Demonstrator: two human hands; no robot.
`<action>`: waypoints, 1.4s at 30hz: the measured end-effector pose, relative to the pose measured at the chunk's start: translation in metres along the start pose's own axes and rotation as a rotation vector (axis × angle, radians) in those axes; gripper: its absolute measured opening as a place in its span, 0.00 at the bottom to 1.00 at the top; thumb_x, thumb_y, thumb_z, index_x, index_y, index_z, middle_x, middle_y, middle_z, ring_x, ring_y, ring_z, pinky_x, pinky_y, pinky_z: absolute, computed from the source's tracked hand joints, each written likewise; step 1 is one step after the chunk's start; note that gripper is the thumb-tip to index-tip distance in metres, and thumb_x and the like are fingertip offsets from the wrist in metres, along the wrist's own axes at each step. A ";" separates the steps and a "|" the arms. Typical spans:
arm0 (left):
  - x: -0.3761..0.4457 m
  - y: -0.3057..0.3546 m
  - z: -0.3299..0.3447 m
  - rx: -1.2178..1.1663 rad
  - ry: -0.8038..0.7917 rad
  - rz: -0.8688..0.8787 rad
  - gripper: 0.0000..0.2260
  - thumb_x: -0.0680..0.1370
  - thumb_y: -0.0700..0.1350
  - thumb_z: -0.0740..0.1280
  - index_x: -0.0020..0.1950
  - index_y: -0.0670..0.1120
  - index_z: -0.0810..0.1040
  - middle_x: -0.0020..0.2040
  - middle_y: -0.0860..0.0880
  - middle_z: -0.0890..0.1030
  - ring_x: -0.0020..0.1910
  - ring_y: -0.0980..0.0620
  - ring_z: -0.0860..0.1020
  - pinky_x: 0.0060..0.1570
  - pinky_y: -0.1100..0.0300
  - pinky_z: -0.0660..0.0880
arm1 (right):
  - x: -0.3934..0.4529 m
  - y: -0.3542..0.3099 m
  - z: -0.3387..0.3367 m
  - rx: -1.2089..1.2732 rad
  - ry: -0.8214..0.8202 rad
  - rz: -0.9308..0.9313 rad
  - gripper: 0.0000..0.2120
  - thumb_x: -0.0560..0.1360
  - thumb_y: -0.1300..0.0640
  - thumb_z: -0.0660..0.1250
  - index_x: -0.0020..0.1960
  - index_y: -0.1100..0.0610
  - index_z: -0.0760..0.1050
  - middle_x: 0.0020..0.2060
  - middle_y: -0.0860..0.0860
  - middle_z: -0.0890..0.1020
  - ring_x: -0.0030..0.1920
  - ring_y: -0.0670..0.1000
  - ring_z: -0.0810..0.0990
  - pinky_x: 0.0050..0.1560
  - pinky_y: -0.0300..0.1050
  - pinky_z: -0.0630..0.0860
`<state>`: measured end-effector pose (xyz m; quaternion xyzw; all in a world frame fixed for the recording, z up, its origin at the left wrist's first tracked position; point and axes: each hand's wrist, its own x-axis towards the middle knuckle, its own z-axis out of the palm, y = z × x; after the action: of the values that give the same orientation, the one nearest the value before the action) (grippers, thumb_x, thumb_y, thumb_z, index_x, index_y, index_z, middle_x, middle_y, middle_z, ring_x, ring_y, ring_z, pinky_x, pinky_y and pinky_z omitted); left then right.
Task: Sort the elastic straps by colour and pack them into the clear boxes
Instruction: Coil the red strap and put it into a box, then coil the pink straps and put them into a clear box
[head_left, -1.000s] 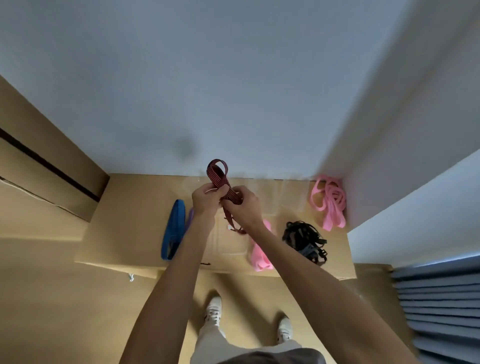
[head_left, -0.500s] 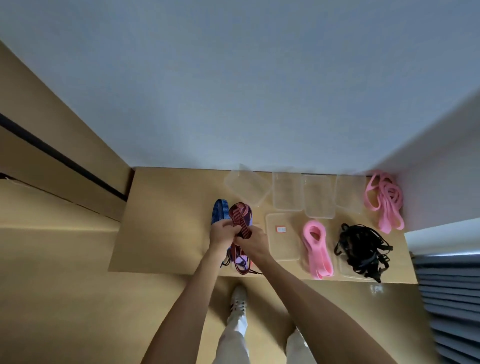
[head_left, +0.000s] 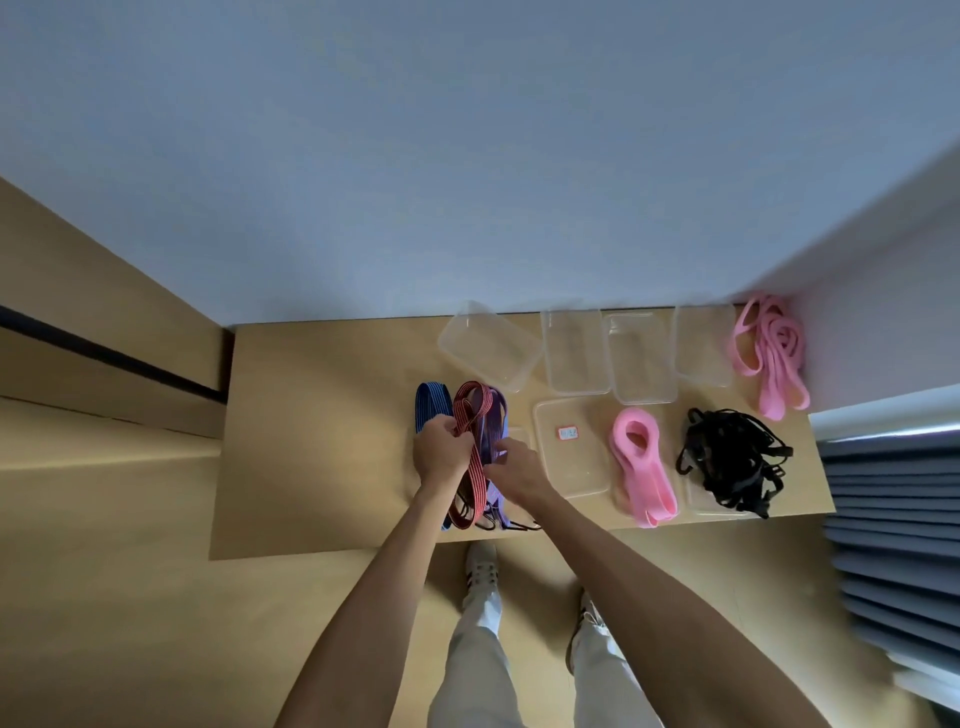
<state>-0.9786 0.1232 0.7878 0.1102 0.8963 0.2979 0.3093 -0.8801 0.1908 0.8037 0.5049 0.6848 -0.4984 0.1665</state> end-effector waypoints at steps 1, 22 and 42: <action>0.003 0.000 0.001 0.015 0.000 -0.003 0.06 0.74 0.37 0.66 0.38 0.37 0.76 0.35 0.44 0.78 0.37 0.41 0.79 0.31 0.53 0.68 | 0.002 -0.002 -0.001 0.009 0.016 0.001 0.15 0.73 0.63 0.66 0.60 0.59 0.78 0.52 0.56 0.82 0.49 0.56 0.79 0.47 0.43 0.73; 0.057 0.068 0.046 0.335 -0.081 0.271 0.15 0.76 0.50 0.71 0.58 0.43 0.83 0.66 0.44 0.70 0.64 0.43 0.70 0.65 0.49 0.71 | 0.063 -0.020 -0.074 -0.100 0.499 -0.229 0.23 0.66 0.75 0.61 0.60 0.67 0.78 0.61 0.62 0.76 0.62 0.64 0.73 0.61 0.52 0.68; 0.057 0.059 0.035 0.513 -0.024 0.409 0.11 0.75 0.43 0.72 0.54 0.39 0.79 0.61 0.41 0.74 0.63 0.42 0.70 0.66 0.54 0.67 | 0.057 0.014 -0.087 -0.276 0.412 -0.066 0.26 0.72 0.65 0.62 0.70 0.58 0.71 0.64 0.57 0.74 0.63 0.61 0.73 0.67 0.51 0.63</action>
<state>-1.0012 0.2087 0.7732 0.3660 0.8977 0.1169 0.2157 -0.8688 0.2949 0.7936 0.5456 0.7820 -0.2920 0.0742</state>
